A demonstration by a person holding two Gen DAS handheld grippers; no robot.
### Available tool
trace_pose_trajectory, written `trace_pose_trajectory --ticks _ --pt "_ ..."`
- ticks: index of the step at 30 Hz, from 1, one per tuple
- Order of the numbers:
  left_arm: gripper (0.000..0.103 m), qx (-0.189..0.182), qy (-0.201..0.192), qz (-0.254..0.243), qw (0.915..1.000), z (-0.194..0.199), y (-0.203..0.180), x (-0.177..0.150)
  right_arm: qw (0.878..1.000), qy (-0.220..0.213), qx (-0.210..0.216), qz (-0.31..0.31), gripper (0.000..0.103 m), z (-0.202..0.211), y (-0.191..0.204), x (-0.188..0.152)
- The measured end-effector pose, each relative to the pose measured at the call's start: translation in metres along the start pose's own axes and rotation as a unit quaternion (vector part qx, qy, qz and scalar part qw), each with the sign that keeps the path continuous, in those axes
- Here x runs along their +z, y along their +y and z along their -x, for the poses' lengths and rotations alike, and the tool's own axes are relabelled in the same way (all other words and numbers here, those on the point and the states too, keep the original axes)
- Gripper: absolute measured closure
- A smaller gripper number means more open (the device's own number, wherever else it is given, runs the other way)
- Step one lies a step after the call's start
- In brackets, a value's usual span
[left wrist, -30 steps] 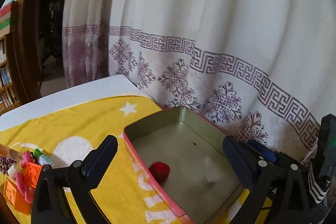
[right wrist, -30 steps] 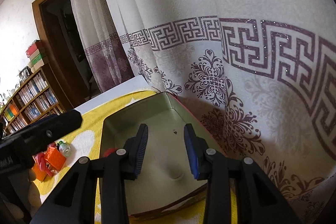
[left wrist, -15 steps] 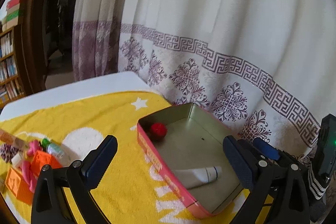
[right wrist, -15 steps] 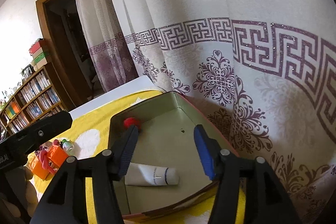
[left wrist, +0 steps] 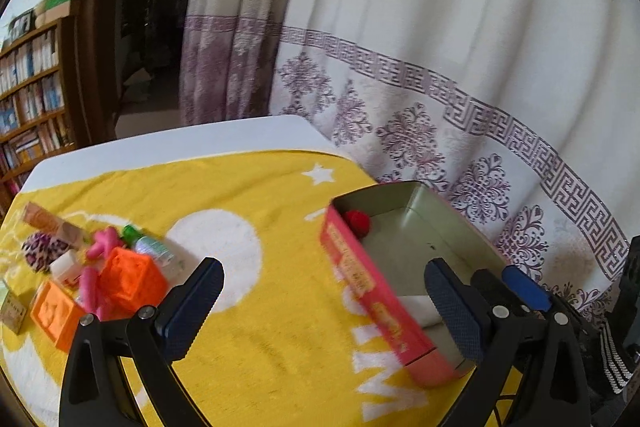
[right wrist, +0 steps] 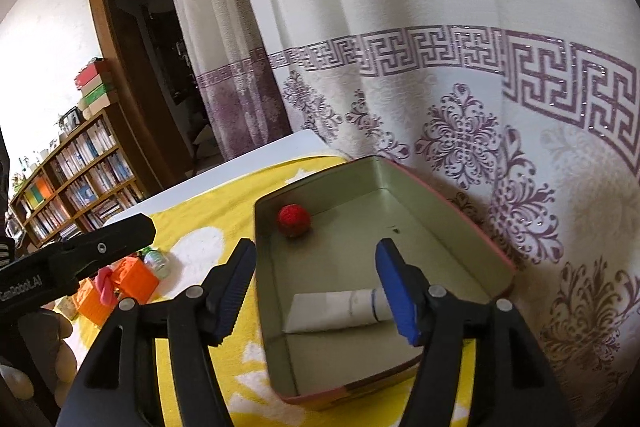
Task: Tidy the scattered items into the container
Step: 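Withdraw both open tools from the tin back toward the scattered items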
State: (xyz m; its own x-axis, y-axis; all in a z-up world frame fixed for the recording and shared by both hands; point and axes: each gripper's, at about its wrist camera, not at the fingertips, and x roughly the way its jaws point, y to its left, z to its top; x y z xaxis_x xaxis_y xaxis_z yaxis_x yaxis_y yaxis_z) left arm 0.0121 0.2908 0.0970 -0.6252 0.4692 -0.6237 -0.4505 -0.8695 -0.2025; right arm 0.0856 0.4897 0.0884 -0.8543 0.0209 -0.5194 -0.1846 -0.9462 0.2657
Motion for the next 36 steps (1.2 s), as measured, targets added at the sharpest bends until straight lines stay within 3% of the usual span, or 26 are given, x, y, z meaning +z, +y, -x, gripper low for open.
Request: trace_pose_trajectory --ticks 9,19,30,36 --pt "0.001 0.057 0.001 0.028 0.9979 0.018 0.058 -0.016 0.999 0.012 0.036 0.025 0.029 -0.010 0.045 -0.010" --pt "0.001 0.119 0.010 0.082 0.9895 0.039 0.145 -0.040 0.995 0.052 0.071 0.052 0.025 -0.031 0.095 -0.025" --pt "0.001 0.190 0.012 0.178 0.9655 0.070 0.255 -0.073 0.989 0.086 0.092 0.079 0.024 -0.051 0.140 -0.042" --pt "0.001 0.229 0.011 0.224 0.9473 0.088 0.306 -0.092 0.986 0.107 0.092 0.091 0.024 -0.062 0.154 -0.052"
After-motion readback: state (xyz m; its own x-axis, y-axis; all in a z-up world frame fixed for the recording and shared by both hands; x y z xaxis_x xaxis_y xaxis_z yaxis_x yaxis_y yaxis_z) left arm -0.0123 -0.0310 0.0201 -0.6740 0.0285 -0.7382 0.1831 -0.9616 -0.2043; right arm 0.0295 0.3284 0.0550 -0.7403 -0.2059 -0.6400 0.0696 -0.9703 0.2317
